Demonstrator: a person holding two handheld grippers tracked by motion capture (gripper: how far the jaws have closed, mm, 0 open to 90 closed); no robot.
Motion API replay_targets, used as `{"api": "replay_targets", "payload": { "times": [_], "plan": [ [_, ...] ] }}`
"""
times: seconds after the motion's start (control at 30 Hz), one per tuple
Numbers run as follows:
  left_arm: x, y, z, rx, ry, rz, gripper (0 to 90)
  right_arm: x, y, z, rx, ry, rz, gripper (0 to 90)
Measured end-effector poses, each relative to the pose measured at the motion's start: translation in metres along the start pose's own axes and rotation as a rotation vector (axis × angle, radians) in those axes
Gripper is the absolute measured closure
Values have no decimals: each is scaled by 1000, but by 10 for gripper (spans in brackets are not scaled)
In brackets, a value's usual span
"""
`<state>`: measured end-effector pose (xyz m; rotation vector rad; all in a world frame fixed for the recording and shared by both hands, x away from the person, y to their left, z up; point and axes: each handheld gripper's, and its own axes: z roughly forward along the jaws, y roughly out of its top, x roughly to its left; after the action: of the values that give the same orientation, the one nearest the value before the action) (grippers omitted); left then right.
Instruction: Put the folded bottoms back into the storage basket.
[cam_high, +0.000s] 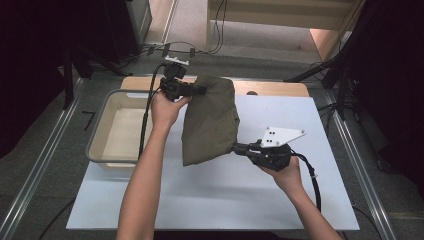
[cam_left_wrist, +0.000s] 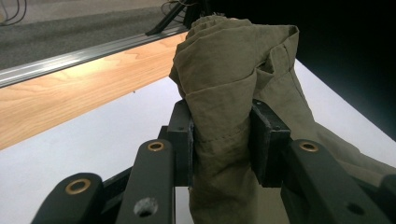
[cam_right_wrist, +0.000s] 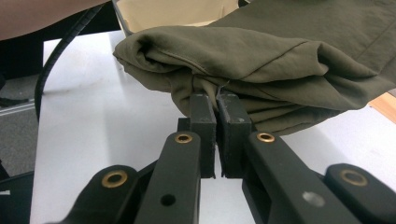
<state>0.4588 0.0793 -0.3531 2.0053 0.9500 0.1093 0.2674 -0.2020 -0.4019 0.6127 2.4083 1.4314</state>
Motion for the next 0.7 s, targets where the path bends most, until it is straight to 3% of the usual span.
{"api": "replay_targets", "payload": {
  "times": [0.7],
  "plan": [
    [12, -3, -24, 11, 46, 7, 664, 8, 17, 21, -5, 26, -24, 844]
  ]
}}
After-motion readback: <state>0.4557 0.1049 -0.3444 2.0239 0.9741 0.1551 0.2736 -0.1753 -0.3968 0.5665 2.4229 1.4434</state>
